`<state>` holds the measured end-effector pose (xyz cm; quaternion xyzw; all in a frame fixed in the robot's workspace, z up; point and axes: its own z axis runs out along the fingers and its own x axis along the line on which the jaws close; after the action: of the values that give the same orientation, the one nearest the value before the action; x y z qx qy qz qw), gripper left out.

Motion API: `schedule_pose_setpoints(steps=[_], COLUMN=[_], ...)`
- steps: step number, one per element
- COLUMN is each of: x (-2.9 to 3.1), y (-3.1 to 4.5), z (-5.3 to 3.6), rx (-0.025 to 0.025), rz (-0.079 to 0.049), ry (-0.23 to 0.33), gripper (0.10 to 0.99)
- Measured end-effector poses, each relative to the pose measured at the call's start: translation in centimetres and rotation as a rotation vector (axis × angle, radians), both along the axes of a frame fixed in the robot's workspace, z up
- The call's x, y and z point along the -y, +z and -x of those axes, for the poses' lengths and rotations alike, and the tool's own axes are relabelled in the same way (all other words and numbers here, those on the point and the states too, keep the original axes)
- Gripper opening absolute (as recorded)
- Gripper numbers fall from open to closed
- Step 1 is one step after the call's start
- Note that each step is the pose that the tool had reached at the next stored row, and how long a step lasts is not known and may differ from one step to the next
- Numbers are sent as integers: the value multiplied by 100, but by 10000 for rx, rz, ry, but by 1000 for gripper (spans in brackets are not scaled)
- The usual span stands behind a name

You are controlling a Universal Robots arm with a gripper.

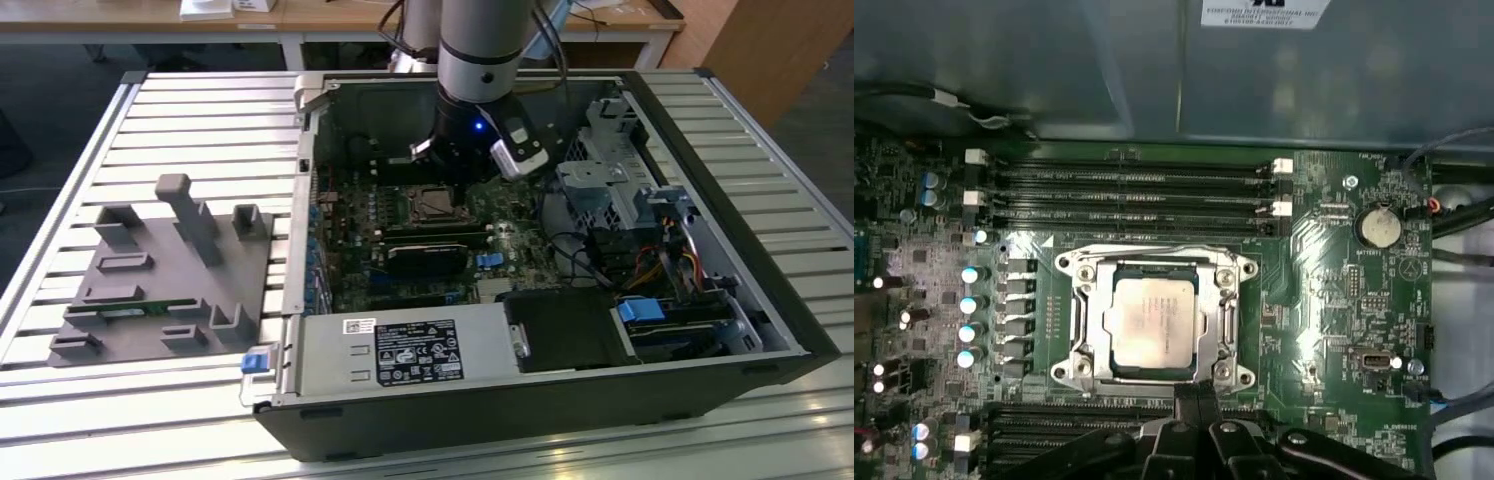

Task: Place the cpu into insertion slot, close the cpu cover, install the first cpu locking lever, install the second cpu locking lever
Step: 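Install the second cpu locking lever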

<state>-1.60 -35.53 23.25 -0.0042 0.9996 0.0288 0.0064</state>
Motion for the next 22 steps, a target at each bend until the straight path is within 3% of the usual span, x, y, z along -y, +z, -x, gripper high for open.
schedule_pose_setpoints(steps=[3, 12, 22], x=[16, 137, 149], y=[-11, -16, -39], z=[0, 25, 265], rx=[-1, 1, 0], rz=[-9, -11, -10], ry=[0, -1, 0], gripper=[106, 106, 106])
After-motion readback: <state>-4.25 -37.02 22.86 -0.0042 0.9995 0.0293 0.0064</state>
